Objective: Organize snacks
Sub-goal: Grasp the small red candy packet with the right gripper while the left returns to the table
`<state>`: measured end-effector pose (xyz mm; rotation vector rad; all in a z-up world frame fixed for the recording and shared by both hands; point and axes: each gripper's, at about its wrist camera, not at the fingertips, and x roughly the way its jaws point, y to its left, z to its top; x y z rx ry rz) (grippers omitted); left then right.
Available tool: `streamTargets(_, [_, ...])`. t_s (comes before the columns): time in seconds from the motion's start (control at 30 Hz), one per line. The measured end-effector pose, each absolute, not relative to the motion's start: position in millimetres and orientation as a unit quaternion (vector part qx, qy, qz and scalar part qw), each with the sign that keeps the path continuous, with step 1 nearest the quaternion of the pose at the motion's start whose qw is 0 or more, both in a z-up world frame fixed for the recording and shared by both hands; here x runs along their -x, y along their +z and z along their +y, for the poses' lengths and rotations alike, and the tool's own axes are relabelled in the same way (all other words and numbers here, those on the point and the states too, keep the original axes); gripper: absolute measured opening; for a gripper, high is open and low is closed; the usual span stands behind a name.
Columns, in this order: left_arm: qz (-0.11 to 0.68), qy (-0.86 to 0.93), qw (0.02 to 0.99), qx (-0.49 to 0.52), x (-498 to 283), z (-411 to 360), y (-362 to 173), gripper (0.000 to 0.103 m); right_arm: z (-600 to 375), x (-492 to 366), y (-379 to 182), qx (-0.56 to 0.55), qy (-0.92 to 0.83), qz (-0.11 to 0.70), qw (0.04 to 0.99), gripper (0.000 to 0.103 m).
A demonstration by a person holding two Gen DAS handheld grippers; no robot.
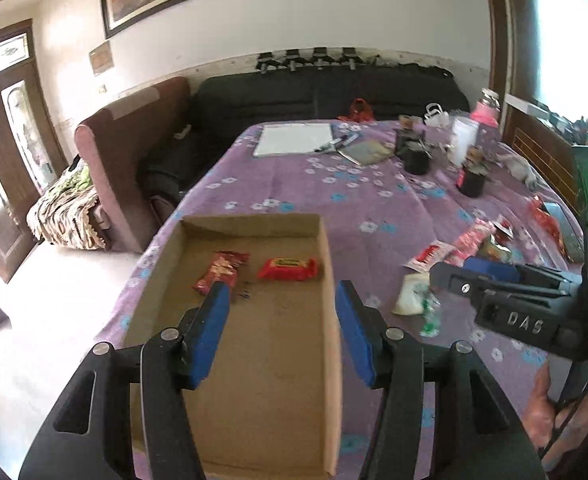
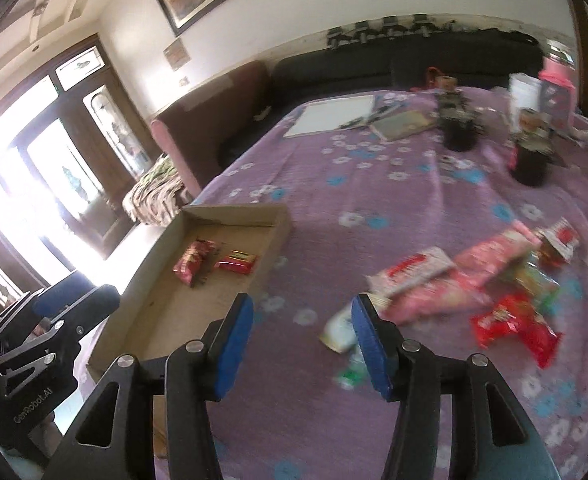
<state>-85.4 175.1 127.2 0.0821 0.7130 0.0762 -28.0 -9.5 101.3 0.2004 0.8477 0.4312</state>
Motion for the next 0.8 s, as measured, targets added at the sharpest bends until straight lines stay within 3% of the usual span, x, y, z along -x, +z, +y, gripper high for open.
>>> streamTargets(0.23, [0.37, 0.017, 0.928, -0.045, 84.8, 149.9, 120.0, 0.054, -76.4, 32.8, 89.5, -0.126, 0.162, 0.407, 0.89, 0.055])
streamTargets(0.47, [0.428, -0.055, 0.901, 0.039, 63.4, 144.5, 104.5, 0.054, -160.2, 23.8, 69.6, -0.19, 0.094, 0.402, 0.891, 0.057])
streamTargets(0.8, [0.496, -0.112, 0.857, 0.088, 19.2, 116.8, 72.5, 0.053, -154.6, 1.6, 38.3, -0.135, 0.082, 0.439, 0.884, 0.054])
